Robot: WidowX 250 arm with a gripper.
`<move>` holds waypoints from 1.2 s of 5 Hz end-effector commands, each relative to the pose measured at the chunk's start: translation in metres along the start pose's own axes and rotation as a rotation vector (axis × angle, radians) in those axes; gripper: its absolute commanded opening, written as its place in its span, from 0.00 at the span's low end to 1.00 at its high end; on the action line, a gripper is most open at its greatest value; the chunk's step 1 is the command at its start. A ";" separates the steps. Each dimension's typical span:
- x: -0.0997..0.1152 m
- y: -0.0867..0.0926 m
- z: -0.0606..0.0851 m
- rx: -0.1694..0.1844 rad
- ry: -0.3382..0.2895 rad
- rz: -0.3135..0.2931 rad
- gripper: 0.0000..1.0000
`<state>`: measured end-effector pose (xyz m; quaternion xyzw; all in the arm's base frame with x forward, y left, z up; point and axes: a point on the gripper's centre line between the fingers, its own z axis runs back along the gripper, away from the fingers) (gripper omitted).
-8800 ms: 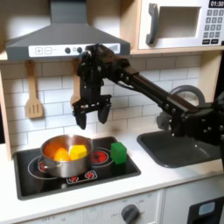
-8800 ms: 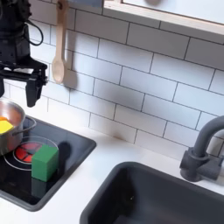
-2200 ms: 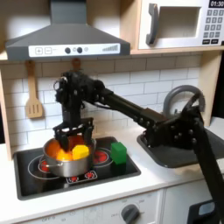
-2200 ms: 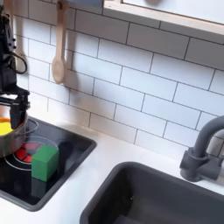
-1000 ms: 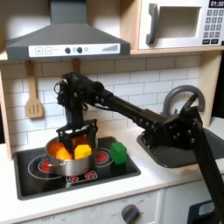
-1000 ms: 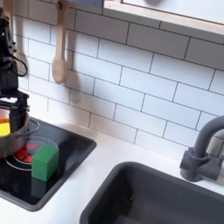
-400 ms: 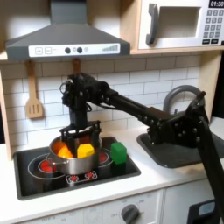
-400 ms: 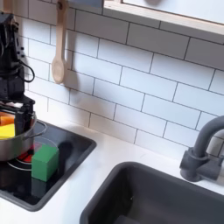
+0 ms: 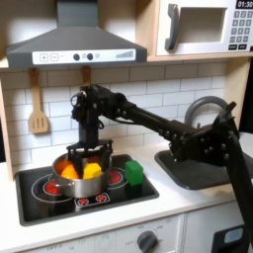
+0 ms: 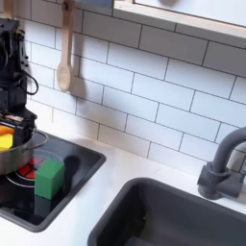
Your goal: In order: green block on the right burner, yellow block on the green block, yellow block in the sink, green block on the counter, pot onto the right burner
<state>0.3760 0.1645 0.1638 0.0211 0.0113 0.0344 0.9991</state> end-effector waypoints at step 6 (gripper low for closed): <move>0.003 -0.003 0.010 -0.008 0.016 0.049 0.00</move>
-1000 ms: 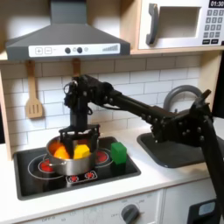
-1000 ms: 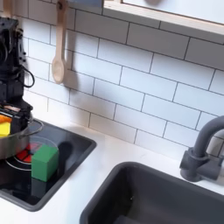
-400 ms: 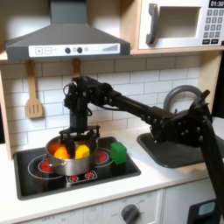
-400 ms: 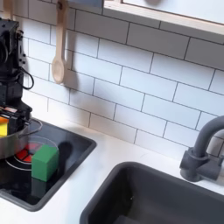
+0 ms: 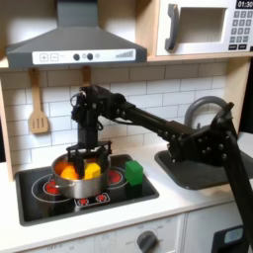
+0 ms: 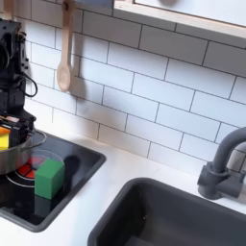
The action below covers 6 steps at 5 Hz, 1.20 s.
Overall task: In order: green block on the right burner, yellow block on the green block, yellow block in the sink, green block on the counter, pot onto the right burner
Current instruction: 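Take the yellow block out of the pot and put it on the green block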
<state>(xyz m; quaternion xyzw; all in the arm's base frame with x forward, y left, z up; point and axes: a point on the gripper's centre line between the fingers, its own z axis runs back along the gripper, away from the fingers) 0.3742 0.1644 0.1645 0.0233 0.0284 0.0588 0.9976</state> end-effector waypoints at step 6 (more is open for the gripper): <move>0.009 -0.023 0.080 -0.077 -0.122 -0.036 0.00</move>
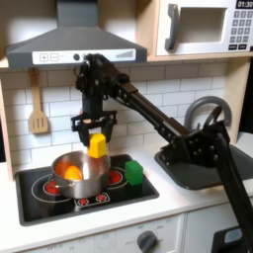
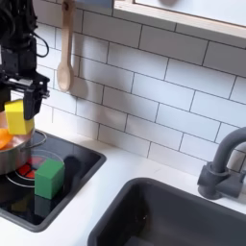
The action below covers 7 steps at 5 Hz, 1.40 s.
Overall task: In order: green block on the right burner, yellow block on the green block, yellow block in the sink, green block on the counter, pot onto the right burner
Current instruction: 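Take the yellow block out of the pot and put it on the green block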
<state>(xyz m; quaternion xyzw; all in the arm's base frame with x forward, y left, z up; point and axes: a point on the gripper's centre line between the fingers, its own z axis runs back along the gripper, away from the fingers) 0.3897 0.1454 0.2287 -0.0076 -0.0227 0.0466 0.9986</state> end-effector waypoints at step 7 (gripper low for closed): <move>-0.055 -0.072 0.016 0.008 -0.052 -0.142 0.00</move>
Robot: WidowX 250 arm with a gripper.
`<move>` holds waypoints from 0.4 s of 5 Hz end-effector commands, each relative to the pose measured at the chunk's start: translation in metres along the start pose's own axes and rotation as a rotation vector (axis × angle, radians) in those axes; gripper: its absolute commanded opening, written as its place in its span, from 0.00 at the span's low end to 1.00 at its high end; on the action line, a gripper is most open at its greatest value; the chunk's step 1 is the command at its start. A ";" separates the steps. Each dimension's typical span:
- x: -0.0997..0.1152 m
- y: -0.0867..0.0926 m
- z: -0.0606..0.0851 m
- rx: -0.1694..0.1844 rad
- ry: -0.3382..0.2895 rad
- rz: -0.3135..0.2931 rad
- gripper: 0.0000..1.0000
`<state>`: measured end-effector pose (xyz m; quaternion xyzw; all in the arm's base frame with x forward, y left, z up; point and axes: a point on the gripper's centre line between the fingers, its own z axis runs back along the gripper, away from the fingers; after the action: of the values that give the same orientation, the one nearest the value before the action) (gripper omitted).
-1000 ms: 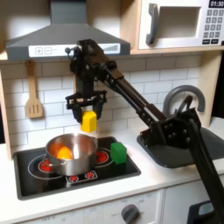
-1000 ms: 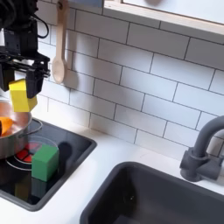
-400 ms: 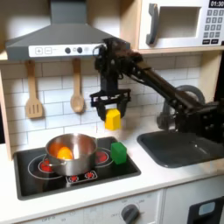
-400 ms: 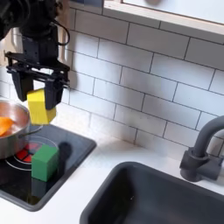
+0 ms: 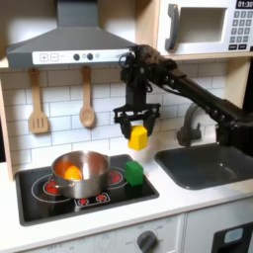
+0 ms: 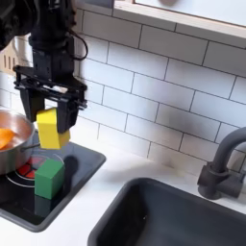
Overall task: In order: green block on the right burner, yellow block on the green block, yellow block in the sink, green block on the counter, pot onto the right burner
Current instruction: 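Take the yellow block out of the pot and put it on the green block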
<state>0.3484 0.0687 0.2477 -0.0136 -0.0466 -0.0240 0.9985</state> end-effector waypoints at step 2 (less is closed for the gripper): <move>-0.020 -0.005 -0.015 0.056 -0.020 0.028 0.00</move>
<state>0.3295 0.0639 0.2314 0.0133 -0.0575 -0.0106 0.9982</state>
